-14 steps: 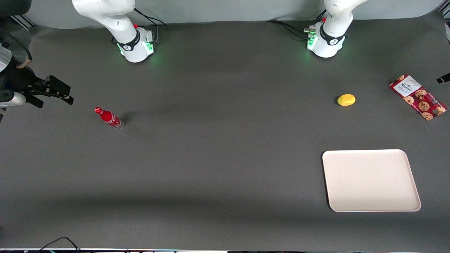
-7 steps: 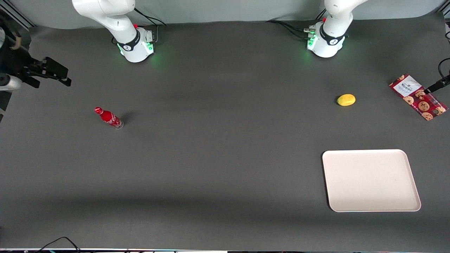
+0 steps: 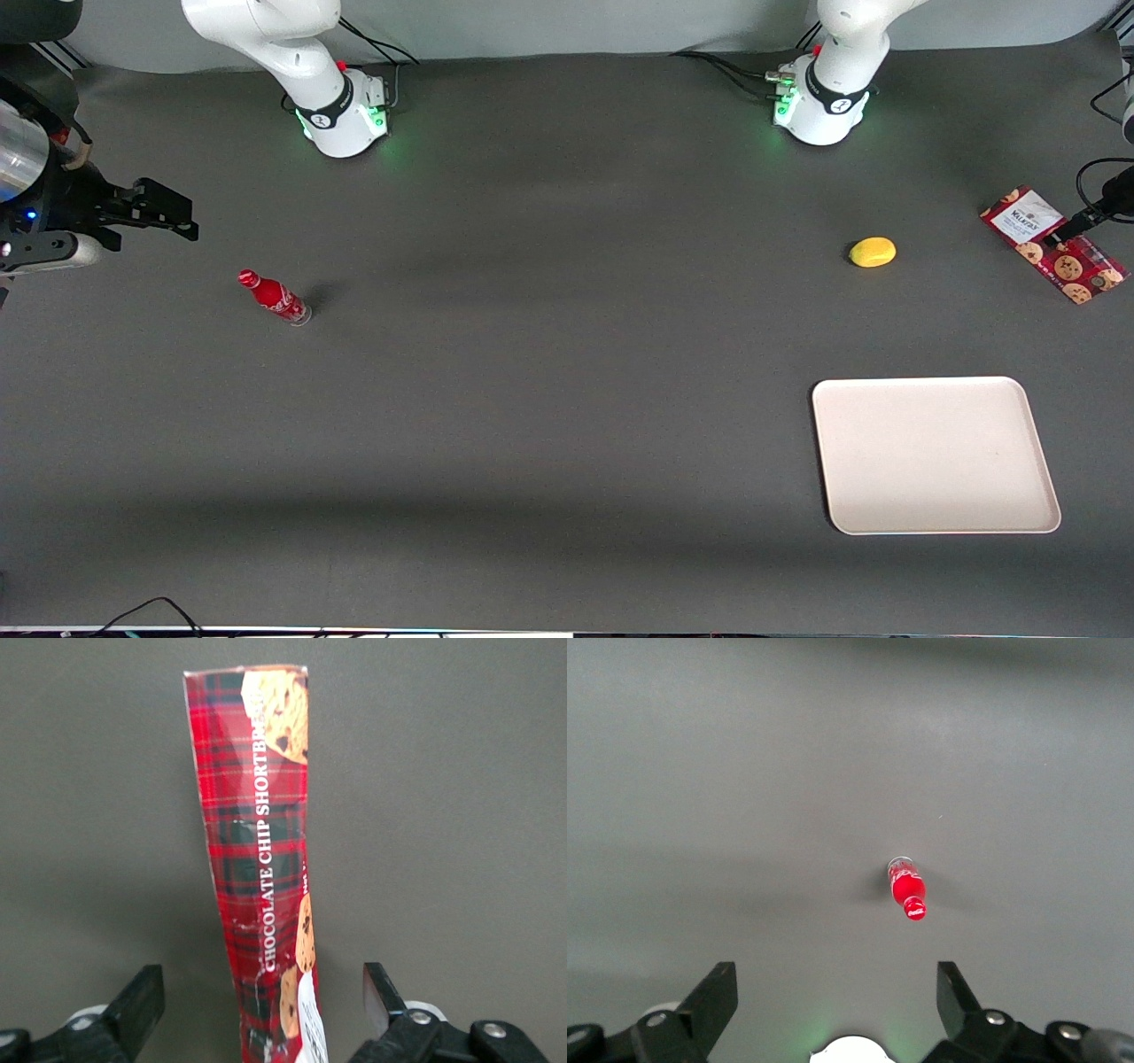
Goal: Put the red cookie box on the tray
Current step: 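Lift the cookie box upright with the left gripper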
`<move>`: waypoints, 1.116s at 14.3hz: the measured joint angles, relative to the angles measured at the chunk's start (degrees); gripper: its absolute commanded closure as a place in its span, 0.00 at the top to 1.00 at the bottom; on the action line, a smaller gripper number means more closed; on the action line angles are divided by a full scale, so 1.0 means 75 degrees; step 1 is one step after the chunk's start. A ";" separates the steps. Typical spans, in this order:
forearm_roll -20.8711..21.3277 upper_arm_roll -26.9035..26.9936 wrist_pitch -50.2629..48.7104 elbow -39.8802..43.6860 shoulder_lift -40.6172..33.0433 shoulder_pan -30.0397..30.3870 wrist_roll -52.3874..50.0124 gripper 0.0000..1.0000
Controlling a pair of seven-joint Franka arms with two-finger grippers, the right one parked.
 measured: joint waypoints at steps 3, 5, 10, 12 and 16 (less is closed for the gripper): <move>-0.0149 -0.0004 0.0170 -0.0001 0.0194 0.0000 0.0175 0.63; -0.0153 -0.0005 0.0172 -0.0001 0.0219 0.0000 0.0199 0.24; -0.0167 -0.0019 0.0172 0.0001 0.0223 0.0000 0.0421 0.00; -0.0168 -0.0022 0.0172 0.0016 0.0221 -0.0001 0.0435 0.00; -0.0170 -0.0033 0.0180 0.0117 0.0090 -0.0006 0.0483 0.00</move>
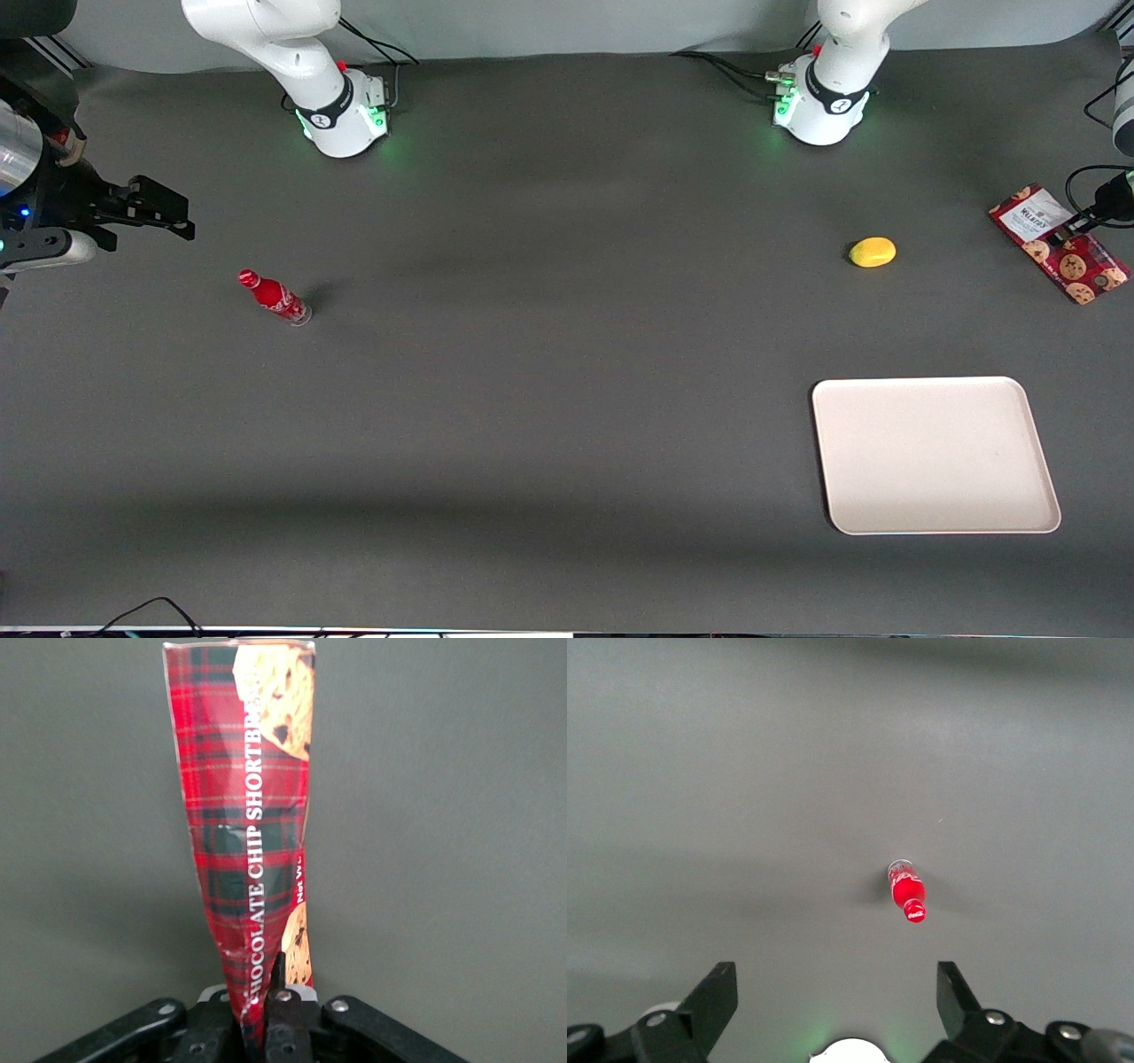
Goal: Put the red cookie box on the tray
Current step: 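Lift the cookie box upright with the left gripper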
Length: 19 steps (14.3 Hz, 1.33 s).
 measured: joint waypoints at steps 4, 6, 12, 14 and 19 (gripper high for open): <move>0.0032 -0.0197 -0.1029 0.0587 -0.0890 -0.0040 0.0077 0.00; 0.0331 -0.0478 -0.2329 0.1285 -0.1533 -0.0056 -0.0064 0.00; 0.1963 -0.1683 -0.6995 0.4899 -0.2212 -0.0087 -0.2461 0.00; 0.2007 -0.1890 -0.7542 0.5447 -0.2192 -0.0154 -0.2613 0.00; 0.2624 -0.1749 -0.7417 0.5797 -0.1747 -0.1788 -0.2644 0.00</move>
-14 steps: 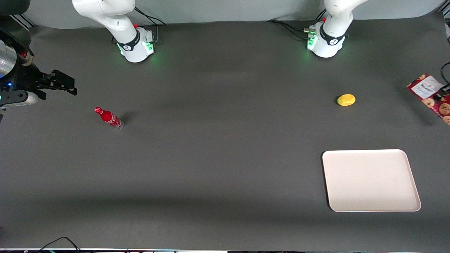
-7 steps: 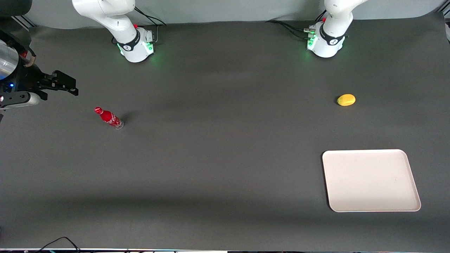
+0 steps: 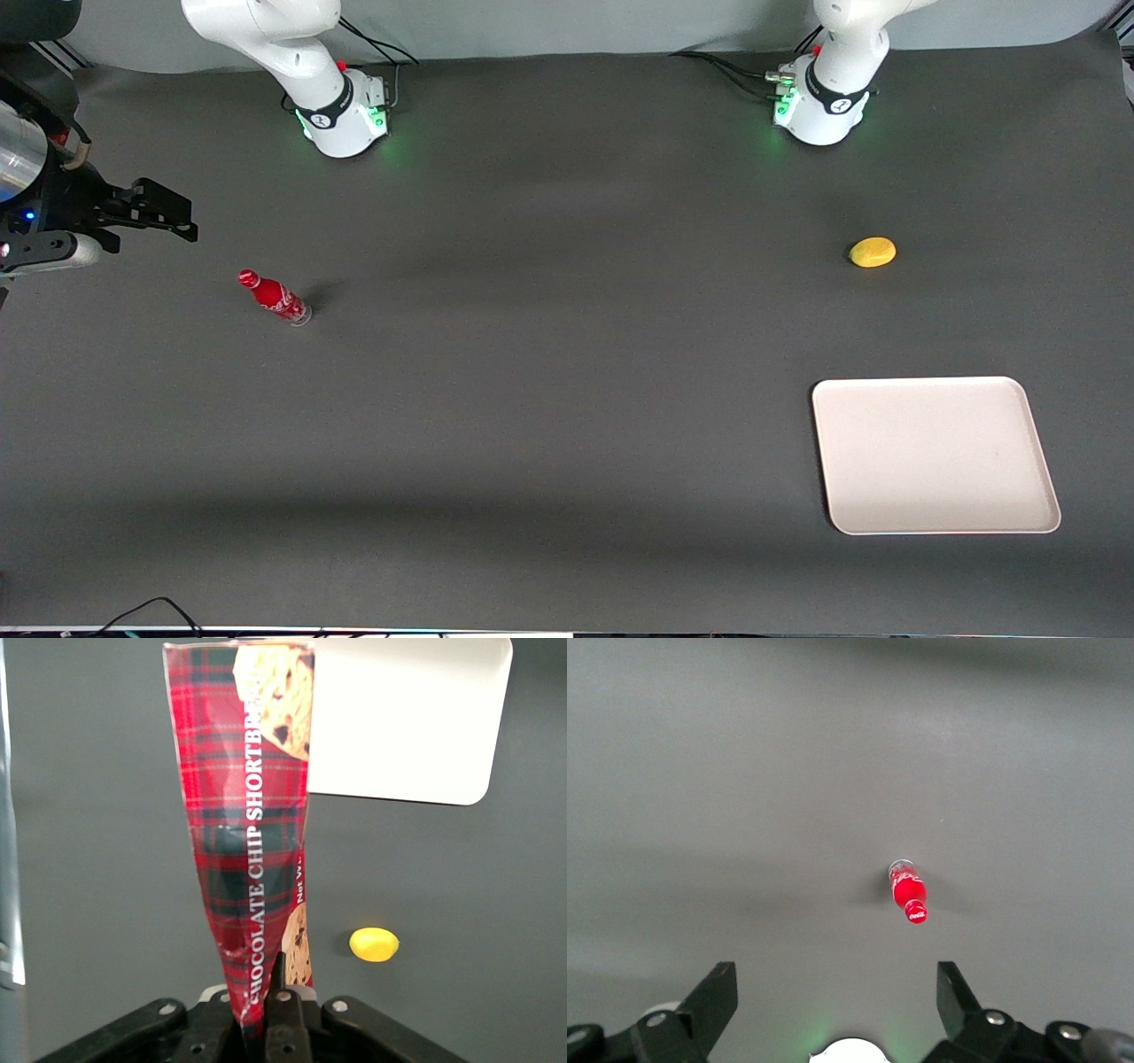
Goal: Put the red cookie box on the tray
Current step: 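Lift the cookie box upright with the left gripper, then carry the held box over the white tray with the left gripper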
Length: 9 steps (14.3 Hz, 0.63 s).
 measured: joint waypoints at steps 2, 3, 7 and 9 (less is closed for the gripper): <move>0.0171 0.0629 0.0072 0.0341 0.0488 -0.1218 -0.0016 0.00; 0.0189 0.1024 0.0104 0.0528 0.0791 -0.1794 0.0002 0.00; 0.0203 0.1552 0.0723 0.1044 0.1919 -0.2502 0.0367 0.00; 0.0118 0.1642 0.1276 0.1082 0.2452 -0.2494 0.0500 0.00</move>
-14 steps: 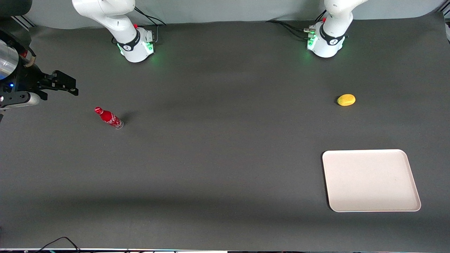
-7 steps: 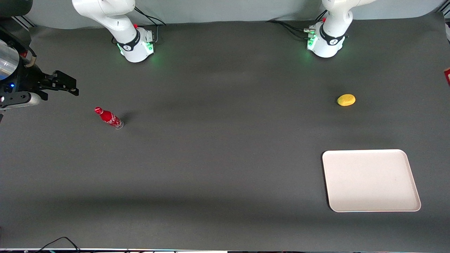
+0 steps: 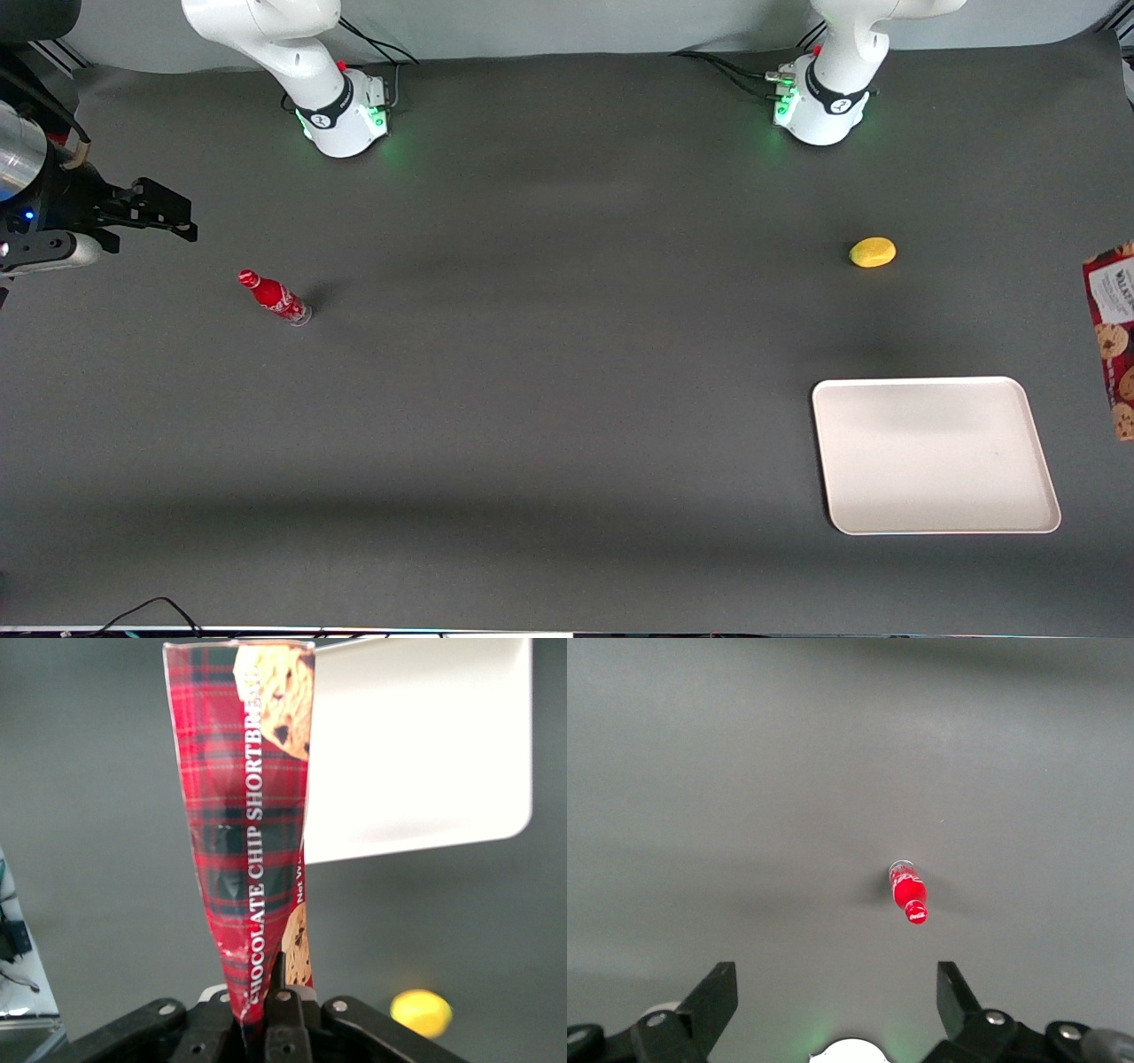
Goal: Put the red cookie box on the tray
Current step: 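Carry the held box over the white tray with the left gripper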
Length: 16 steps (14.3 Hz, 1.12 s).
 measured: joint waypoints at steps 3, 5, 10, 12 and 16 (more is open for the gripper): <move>-0.0438 0.0051 0.0735 0.0014 0.0852 0.0063 0.0015 0.00; -0.0848 0.0073 0.1158 0.0021 0.1375 0.0132 0.0017 0.00; -0.1354 0.0090 0.2060 0.0045 0.2218 0.0389 0.0037 0.00; -0.1573 0.0091 0.2457 0.0048 0.2447 0.0469 0.0066 0.00; -0.1772 0.0074 0.3197 0.0082 0.2886 0.0502 0.0096 0.00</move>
